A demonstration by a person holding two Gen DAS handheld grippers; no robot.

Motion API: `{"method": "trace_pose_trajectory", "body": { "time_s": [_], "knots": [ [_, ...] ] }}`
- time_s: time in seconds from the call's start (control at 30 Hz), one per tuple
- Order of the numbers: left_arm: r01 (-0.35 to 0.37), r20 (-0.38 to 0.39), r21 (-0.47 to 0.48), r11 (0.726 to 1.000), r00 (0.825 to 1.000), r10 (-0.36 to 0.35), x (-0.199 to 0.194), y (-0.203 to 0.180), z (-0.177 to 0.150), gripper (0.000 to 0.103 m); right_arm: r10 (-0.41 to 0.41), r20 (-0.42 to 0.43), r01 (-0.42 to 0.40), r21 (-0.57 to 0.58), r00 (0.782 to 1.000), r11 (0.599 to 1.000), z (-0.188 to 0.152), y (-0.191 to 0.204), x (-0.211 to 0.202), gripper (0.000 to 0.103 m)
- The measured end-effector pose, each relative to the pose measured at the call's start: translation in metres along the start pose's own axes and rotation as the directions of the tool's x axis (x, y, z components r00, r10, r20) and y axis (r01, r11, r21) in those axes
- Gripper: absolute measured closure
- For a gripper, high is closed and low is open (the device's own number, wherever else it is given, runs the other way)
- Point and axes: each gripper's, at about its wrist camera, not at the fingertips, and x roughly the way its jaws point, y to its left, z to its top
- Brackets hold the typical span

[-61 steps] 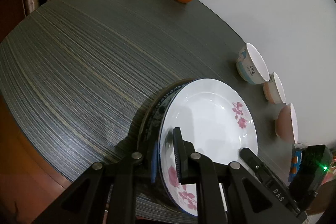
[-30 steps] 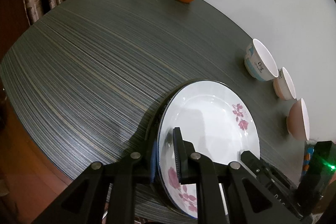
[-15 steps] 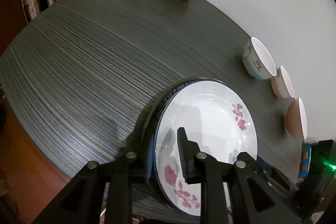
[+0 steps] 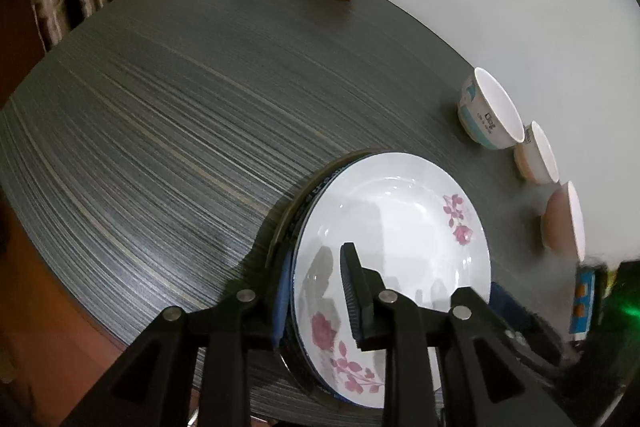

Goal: Organize plates and bowls
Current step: 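Lower the pink-flowered plate onto the blue-and-white plates with both tools, then open both tools and lift them off the plate stack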

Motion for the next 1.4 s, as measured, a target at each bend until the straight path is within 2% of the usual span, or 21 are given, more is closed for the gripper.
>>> {"method": "trace_pose_trajectory", "body": {
  "time_s": [0.1, 0.3, 0.4, 0.47, 0.57, 0.77, 1.13, 1.4],
  "knots": [
    [-0.039, 0.012, 0.041, 0.998, 0.999, 0.039, 0.0, -0.009, -0.003, 0.075, 0.005, 0.003, -0.005, -0.012, 1.0, 1.0, 0.003, 0.004, -0.005, 0.039],
    [-0.083, 0.033, 0.098, 0.992, 0.996, 0.08, -0.001, -0.017, -0.007, 0.073, 0.006, 0.015, -0.005, -0.016, 1.0, 1.0, 0.003, 0.003, -0.011, 0.036],
    [-0.159, 0.111, 0.151, 0.976, 0.983, 0.143, -0.009, -0.025, -0.009, 0.071, 0.019, 0.014, -0.019, 0.008, 1.0, 1.0, -0.001, -0.003, -0.013, 0.036],
    [-0.158, 0.116, 0.162, 0.974, 0.983, 0.141, -0.009, -0.027, -0.01, 0.07, 0.029, 0.021, -0.029, 0.023, 0.999, 0.999, -0.003, -0.008, -0.017, 0.036],
    [-0.145, 0.117, 0.159, 0.977, 0.985, 0.127, -0.011, -0.027, -0.011, 0.07, 0.044, 0.041, -0.046, 0.049, 0.998, 0.998, -0.004, -0.014, -0.024, 0.036],
    [-0.199, 0.163, 0.136, 0.971, 0.971, 0.176, -0.02, -0.024, -0.013, 0.069, 0.057, 0.092, -0.065, 0.094, 0.994, 0.993, -0.011, -0.03, -0.043, 0.036],
    [-0.234, 0.144, 0.072, 0.97, 0.964, 0.222, -0.019, -0.009, -0.01, 0.069, -0.052, 0.094, 0.038, 0.136, 0.994, 0.99, -0.026, -0.077, -0.069, 0.035],
    [-0.258, 0.175, 0.068, 0.964, 0.954, 0.243, -0.025, -0.017, -0.015, 0.069, -0.103, 0.089, 0.08, 0.228, 0.991, 0.97, -0.034, -0.144, -0.092, 0.035]
  ]
}}
